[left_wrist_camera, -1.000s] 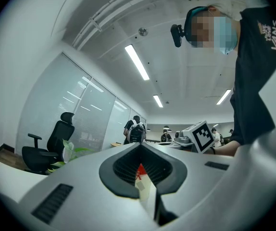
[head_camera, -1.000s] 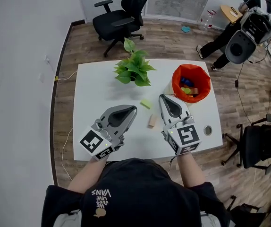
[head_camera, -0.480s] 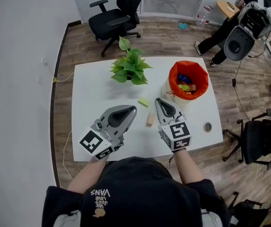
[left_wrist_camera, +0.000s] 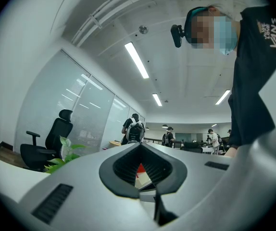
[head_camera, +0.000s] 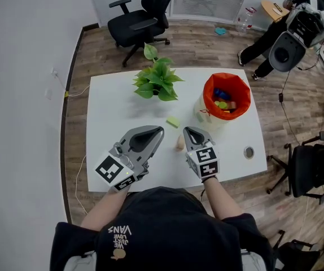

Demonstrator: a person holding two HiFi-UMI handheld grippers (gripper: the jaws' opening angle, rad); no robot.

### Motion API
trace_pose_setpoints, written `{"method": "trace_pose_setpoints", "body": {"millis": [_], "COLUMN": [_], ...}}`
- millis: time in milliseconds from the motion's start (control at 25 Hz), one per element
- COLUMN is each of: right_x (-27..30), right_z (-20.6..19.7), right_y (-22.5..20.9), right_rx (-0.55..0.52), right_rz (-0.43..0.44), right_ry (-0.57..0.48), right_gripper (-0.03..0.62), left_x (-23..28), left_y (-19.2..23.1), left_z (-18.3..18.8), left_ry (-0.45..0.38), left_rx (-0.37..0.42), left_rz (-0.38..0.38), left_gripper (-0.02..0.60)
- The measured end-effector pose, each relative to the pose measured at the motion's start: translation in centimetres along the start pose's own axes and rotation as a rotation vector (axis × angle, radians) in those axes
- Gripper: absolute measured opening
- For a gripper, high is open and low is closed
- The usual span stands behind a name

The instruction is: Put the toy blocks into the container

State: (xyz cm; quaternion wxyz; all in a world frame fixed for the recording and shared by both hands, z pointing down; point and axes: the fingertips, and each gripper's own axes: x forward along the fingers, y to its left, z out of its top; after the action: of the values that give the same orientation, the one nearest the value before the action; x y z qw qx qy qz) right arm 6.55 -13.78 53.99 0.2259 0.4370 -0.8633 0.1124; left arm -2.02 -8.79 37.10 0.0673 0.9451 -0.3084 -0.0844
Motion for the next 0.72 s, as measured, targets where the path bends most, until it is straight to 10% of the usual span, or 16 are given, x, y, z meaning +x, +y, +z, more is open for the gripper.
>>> {"method": "trace_pose_setpoints", "body": {"millis": [720], "right_x": [2.6], "right_z": [-6.7], "right_y": [0.8], "right_rx": [0.034], "right_rz": [0.030], "right_ry": [0.183], "right_gripper": [0.018], "left_x": [-0.3], "left_y": [0.2], "left_z": [-0.4], "left_ry": [0.009], "left_rx": [-0.008], "left_rz": [0.013], "left_gripper": [0.011]}}
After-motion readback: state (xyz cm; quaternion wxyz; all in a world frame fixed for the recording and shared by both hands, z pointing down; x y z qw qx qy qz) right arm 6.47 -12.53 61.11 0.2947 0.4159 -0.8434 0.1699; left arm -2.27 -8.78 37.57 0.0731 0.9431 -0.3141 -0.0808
